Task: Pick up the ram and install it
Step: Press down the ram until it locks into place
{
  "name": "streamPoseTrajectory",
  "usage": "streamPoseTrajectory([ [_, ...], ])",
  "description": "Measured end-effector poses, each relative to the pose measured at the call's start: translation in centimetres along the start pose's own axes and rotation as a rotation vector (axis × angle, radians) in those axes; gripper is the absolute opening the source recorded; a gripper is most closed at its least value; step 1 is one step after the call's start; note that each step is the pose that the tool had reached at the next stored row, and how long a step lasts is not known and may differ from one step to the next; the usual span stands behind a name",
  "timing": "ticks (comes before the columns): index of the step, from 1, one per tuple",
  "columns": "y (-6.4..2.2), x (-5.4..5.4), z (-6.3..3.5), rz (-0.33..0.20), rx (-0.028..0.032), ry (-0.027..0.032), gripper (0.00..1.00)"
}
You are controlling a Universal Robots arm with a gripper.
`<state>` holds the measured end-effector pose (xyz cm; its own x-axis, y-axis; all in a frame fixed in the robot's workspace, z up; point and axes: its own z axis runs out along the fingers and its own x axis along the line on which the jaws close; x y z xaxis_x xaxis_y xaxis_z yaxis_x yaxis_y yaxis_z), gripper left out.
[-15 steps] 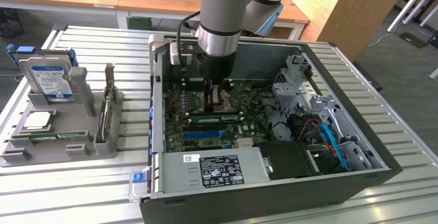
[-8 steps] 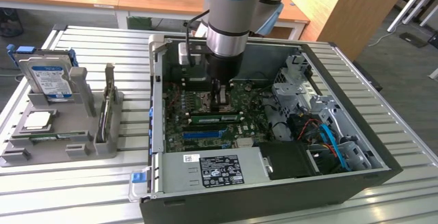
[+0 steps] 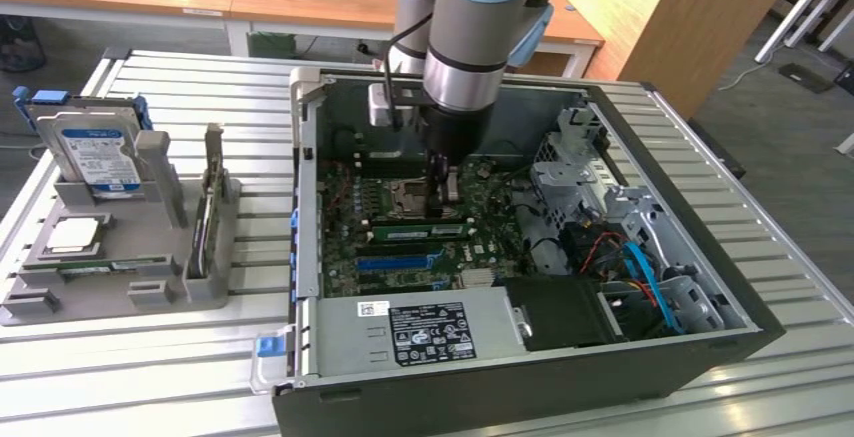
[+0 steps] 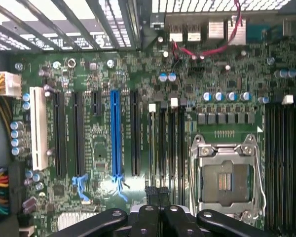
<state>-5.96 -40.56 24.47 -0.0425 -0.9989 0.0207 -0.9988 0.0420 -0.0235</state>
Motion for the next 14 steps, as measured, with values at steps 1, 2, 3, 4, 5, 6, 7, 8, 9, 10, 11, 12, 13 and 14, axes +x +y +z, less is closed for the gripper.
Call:
streamPoseTrajectory([
  [1,-0.08,0.0,0.0,0.0,-0.0001,0.0001,0.1],
  [2,-0.1,0.0,0.0,0.0,-0.0002,0.0001,0.1],
  [3,-0.1,0.0,0.0,0.0,-0.0001,0.0001,0.1],
  [4,-0.11,-0.01,0.0,0.0,-0.0001,0.0,0.1],
  [5,-0.11,-0.01,0.0,0.0,-0.0001,0.0001,0.1],
  [6,-0.11,-0.01,0.0,0.0,-0.0001,0.0,0.1],
  [7,-0.11,-0.01,0.0,0.0,-0.0001,0.0,0.1],
  [8,-0.11,-0.01,0.0,0.0,-0.0001,0.0,0.1],
  [9,-0.11,-0.01,0.0,0.0,-0.0001,0.0,0.1],
  [10,-0.11,-0.01,0.0,0.0,-0.0001,0.0,0.1],
  [11,-0.11,-0.01,0.0,0.0,-0.0001,0.0,0.1],
  [12,-0.11,-0.01,0.0,0.0,-0.0001,0.0,0.1],
  [13,-0.11,-0.01,0.0,0.0,-0.0001,0.0001,0.1],
  [14,-0.11,-0.01,0.0,0.0,-0.0001,0.0,0.1],
])
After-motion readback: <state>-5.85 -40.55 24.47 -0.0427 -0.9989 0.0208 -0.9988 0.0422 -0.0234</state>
